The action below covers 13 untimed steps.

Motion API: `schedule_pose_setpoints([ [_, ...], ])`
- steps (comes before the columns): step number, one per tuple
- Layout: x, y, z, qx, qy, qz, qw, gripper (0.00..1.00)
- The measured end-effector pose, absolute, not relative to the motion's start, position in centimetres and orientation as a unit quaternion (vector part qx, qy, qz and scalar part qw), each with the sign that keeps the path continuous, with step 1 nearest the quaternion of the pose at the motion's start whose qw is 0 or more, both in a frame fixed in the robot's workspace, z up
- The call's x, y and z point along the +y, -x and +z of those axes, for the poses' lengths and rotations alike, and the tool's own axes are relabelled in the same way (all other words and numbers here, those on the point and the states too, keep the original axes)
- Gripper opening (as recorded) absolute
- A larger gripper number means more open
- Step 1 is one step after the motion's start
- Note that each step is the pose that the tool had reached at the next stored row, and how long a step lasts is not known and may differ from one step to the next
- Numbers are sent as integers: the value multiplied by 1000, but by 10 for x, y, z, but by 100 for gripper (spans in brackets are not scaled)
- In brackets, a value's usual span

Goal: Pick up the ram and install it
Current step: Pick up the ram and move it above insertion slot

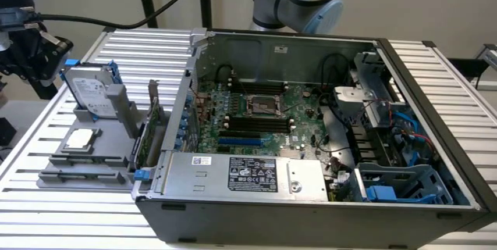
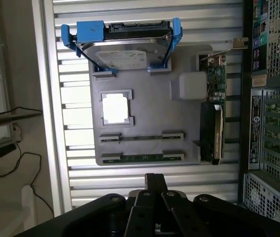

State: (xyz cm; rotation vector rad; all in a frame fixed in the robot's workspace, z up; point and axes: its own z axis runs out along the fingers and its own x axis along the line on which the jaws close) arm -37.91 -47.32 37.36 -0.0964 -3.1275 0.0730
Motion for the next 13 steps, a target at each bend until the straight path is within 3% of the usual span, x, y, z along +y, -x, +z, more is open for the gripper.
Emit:
schedule_pose_setpoints([
  [13,-480,379,373,-999,31,22,6,11],
])
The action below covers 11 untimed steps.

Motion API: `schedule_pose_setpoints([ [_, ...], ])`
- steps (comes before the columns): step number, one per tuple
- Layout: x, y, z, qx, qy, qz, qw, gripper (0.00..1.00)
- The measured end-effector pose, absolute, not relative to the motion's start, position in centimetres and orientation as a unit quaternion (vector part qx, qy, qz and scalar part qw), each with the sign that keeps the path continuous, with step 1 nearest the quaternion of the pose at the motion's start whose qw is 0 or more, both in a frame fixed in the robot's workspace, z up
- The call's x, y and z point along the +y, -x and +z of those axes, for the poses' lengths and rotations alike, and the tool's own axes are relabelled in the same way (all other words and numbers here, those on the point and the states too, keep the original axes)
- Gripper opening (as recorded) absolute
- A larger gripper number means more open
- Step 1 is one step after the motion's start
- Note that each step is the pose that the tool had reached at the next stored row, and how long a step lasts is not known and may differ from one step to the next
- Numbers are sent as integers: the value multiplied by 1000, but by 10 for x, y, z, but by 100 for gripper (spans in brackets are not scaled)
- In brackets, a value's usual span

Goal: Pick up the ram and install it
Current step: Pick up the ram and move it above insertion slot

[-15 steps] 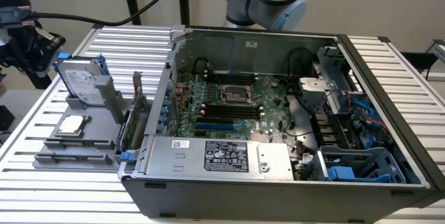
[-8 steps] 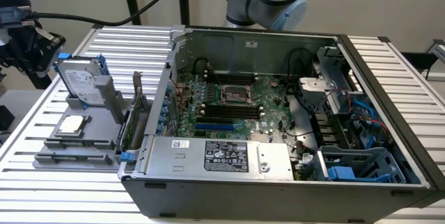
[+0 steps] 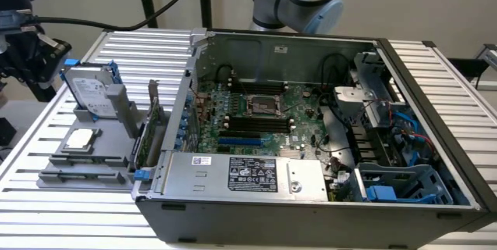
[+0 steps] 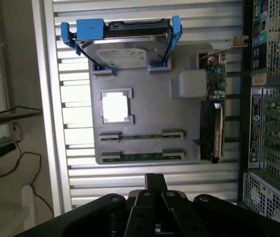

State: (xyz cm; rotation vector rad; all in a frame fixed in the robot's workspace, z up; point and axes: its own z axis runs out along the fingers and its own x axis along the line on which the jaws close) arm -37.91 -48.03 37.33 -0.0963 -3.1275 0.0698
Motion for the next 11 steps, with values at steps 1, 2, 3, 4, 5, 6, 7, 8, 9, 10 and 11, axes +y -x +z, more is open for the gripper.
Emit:
schedule_pose_setpoints([
  [1,-484,379,373,-999,31,21,6,11],
  [2,-488,379,373,-999,31,20,6,11],
  [3,-490,379,372,-999,31,19,6,11],
  [4,-491,379,372,-999,30,17,6,11],
  [5,-492,379,371,-999,29,16,6,11],
  [6,-492,379,370,-1000,27,15,6,11],
  [7,-492,379,369,-1000,22,15,6,11],
  [8,-492,379,368,-1000,15,15,6,11],
  [9,-492,379,367,-1000,5,14,6,11],
  [10,-492,379,367,-1000,-4,14,6,11],
  [11,-492,379,366,-1000,-13,14,5,11],
])
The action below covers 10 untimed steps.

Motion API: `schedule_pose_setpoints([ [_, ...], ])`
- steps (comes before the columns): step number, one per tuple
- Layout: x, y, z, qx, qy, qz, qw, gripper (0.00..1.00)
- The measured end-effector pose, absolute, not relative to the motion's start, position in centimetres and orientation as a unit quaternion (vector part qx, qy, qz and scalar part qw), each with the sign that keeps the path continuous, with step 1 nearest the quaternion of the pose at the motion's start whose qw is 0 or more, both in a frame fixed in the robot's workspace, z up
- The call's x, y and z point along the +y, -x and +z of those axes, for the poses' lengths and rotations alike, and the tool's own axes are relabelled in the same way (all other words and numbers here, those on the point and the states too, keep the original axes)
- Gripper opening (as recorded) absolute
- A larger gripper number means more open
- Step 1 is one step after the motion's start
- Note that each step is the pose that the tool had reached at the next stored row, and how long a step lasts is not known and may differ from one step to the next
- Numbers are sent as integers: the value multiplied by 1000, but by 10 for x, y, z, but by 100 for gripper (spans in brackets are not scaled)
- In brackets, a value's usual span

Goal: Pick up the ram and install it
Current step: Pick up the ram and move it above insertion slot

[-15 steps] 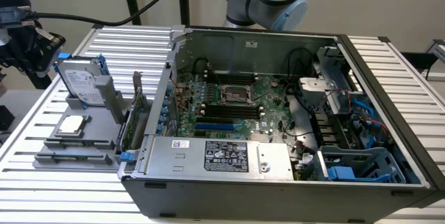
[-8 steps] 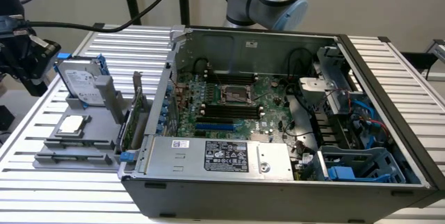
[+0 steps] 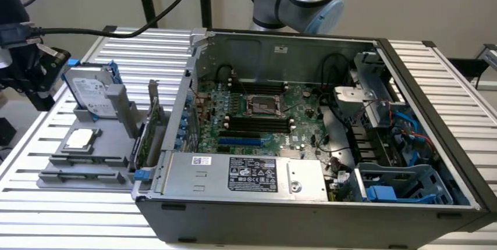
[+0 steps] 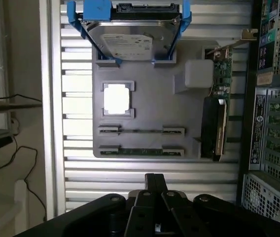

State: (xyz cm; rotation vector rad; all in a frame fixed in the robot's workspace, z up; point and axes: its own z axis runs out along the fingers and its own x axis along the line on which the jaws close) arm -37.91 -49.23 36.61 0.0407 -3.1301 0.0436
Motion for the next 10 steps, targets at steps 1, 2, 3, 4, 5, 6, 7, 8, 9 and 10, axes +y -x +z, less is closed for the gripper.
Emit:
schedule_pose_setpoints([
  [1,-492,379,366,-1000,-22,14,5,11],
  [2,-492,379,365,-999,-31,14,5,11],
  [3,-492,379,364,-999,-40,13,5,11],
  [4,-492,379,364,-999,-49,13,5,11],
  [5,-492,379,363,-998,-58,13,5,11],
  [6,-492,379,363,-998,-67,12,5,11],
  [7,-492,379,363,-997,-76,12,5,11],
  [8,-492,379,362,-996,-85,11,4,11],
  [9,-492,379,362,-995,-95,10,4,11],
  [10,-492,379,362,-995,-103,10,4,11],
])
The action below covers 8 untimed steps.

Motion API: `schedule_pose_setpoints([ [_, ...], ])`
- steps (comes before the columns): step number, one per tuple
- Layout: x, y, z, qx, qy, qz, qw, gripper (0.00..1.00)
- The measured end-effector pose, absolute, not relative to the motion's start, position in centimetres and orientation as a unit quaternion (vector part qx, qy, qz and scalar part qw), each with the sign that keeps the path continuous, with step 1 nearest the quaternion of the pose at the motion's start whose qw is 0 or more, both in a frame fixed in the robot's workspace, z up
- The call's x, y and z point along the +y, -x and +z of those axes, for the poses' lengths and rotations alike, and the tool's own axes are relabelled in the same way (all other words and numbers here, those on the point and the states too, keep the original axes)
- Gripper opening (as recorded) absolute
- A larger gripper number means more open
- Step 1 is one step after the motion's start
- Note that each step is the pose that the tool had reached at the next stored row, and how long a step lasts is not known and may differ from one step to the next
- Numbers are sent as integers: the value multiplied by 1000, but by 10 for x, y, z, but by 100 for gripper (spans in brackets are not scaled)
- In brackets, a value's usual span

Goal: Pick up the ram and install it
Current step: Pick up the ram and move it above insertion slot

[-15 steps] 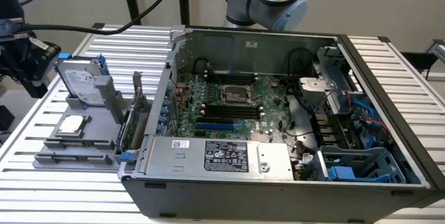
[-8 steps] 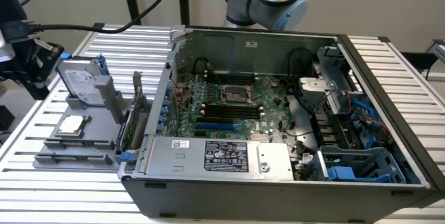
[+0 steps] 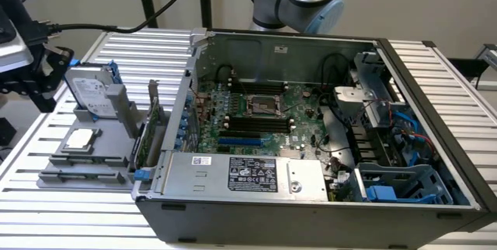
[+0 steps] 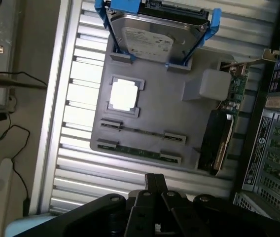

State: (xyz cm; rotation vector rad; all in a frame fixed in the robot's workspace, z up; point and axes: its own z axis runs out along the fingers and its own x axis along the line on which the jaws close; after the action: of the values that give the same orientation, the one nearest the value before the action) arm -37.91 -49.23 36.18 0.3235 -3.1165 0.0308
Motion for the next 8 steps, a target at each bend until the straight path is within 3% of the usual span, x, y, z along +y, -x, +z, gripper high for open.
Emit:
schedule_pose_setpoints([
  [8,-492,379,361,-985,-171,5,3,11],
])
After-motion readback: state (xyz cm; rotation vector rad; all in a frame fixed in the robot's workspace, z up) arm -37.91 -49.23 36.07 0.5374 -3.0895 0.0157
